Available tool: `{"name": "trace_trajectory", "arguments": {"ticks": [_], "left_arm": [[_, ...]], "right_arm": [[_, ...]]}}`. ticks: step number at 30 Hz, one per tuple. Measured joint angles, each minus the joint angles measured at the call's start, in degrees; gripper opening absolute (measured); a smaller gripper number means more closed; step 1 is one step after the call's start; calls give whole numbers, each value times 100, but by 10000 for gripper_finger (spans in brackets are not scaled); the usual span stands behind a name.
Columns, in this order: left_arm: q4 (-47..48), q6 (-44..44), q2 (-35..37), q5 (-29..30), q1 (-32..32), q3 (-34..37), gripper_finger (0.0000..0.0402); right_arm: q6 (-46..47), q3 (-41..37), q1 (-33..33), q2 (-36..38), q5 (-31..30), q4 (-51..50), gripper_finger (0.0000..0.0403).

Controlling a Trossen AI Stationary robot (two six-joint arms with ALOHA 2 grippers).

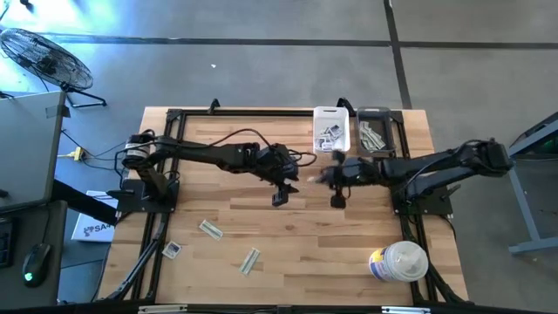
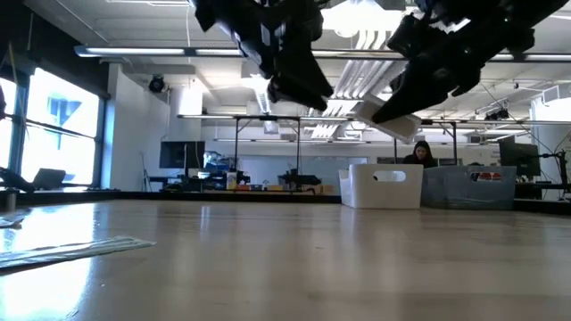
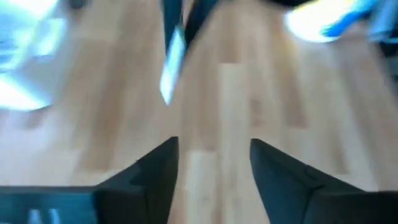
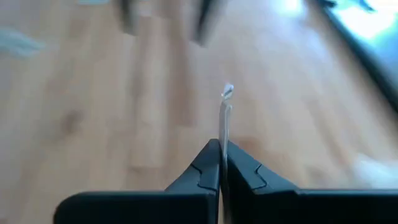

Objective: Pick & Place First Aid Supplies
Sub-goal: Put the bandage into the gray bin

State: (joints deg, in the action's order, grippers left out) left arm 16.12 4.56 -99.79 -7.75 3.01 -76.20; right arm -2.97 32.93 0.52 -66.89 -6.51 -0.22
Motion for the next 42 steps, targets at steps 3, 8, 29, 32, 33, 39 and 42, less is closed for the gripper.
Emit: {"name": "trace_trajectory", "arguments": {"ticks": [3, 8, 29, 32, 33, 39, 42], "left_arm": [[431, 163, 117, 827, -130, -7, 217], [844, 384, 142, 1634, -368, -1, 227], [722, 494, 52, 1888, -415, -2, 227], [721, 494, 52, 1888, -415, -2, 227], [718, 493, 52, 1890, -415, -1, 227], [638, 494, 50, 1891, -415, 122, 227], [635, 496, 50, 1886, -415, 122, 227]], "right_arm": [[316, 0, 320, 642, -849, -737, 2], [1452, 0, 1082, 1581, -3129, -1894, 2], [1339, 0, 4593, 280, -2660, -2436, 1], [1319, 0, 4497, -10, -2943, -2433, 4], [1320, 0, 4489, -94, -3015, -2426, 5], [1388, 22, 4485, -521, -2994, -2350, 8], [1449, 4, 4486, -609, -2733, -2334, 13]]}}
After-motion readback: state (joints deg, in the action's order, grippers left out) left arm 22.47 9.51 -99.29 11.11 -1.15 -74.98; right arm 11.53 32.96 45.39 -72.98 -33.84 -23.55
